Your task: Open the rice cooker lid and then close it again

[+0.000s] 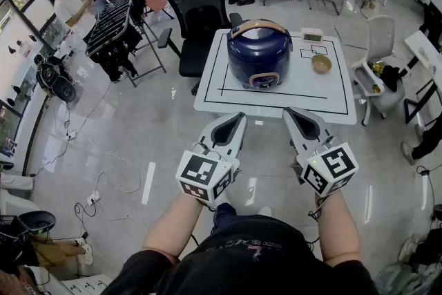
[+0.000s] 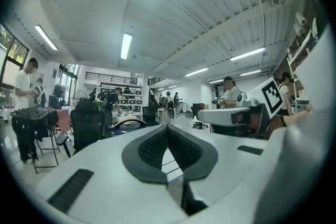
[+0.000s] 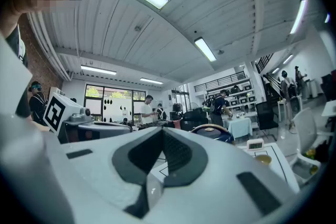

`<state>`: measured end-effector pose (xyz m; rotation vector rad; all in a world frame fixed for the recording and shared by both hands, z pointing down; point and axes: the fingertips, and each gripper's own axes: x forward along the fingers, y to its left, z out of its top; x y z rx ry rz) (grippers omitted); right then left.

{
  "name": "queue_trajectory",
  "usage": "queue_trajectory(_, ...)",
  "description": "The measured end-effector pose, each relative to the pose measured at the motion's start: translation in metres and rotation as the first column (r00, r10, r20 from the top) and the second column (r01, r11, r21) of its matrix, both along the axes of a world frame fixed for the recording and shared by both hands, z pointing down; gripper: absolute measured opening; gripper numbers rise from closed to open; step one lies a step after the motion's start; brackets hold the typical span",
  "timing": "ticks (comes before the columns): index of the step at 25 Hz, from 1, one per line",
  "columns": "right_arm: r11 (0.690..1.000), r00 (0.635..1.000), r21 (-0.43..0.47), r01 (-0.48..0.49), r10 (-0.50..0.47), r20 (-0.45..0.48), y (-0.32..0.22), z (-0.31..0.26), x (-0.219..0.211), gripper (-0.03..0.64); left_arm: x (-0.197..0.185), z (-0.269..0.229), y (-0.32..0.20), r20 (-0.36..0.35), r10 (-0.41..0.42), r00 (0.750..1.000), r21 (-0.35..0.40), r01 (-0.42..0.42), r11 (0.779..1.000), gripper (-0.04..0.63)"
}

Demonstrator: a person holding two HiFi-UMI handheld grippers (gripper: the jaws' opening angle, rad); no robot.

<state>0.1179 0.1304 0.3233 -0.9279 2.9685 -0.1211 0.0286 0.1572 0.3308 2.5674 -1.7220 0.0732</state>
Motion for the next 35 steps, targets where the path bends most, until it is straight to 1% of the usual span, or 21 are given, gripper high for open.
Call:
queue_trajectory(10,1.0,1.0,-0.001,0.016,-0.016,0.022,-0.006,-0.004,-0.006,0.0,-0.007,0.001,-0.006,-0.018,-0.012,1.0,-0.007,0.012,1.0,0.003)
queue_trajectory(19,1.0,0.999,0.008,-0.016,0.016,0.051,-0.026,-0.003,-0.02,0.0,-0.032,0.004,-0.023,-0.026,-0.04,0.999,-0.001,0.04,0.999,0.005)
queue_trajectory(21,1.0,0.998,0.005,-0.016,0.016,0.065,-0.028,-0.004,-0.024,0.028,-0.038,0.005,-0.026,-0.028,-0.037,0.999,-0.003,0.037,0.999,0.01)
queue_trajectory(22,1.0,0.997,0.0,-0.016,0.016,0.076,-0.029,-0.005,-0.027,0.058,-0.041,0.006,-0.027,-0.028,-0.03,0.999,-0.005,0.03,1.0,0.024)
queue_trajectory(23,1.0,0.996,-0.009,-0.017,0.018,0.093,-0.031,-0.006,-0.029,0.098,-0.043,0.006,-0.029,-0.028,-0.021,0.999,-0.007,0.02,1.0,0.061)
queue_trajectory(25,0.999,0.99,-0.045,-0.024,0.03,0.137,-0.038,-0.011,-0.033,0.173,-0.048,0.007,-0.034,-0.019,-0.002,1.0,-0.007,0.002,1.0,0.209)
queue_trajectory(26,0.997,0.987,-0.066,-0.029,0.039,0.157,-0.043,-0.012,-0.034,0.189,-0.051,0.006,-0.037,-0.012,0.006,1.0,-0.005,-0.006,1.0,0.254)
queue_trajectory(27,0.996,0.984,-0.083,-0.034,0.048,0.172,-0.049,-0.014,-0.036,0.193,-0.054,0.006,-0.04,-0.006,0.013,1.0,-0.003,-0.013,1.0,0.272)
queue_trajectory(29,0.994,0.981,-0.1,-0.048,0.066,0.184,-0.058,-0.015,-0.041,0.201,-0.062,0.006,-0.046,-0.001,0.026,1.0,0.002,-0.026,1.0,0.288)
queue_trajectory(35,0.989,0.979,-0.109,-0.097,0.114,0.166,-0.082,-0.016,-0.066,0.201,-0.096,0.005,-0.068,-0.019,0.054,0.998,0.005,-0.054,0.999,0.296)
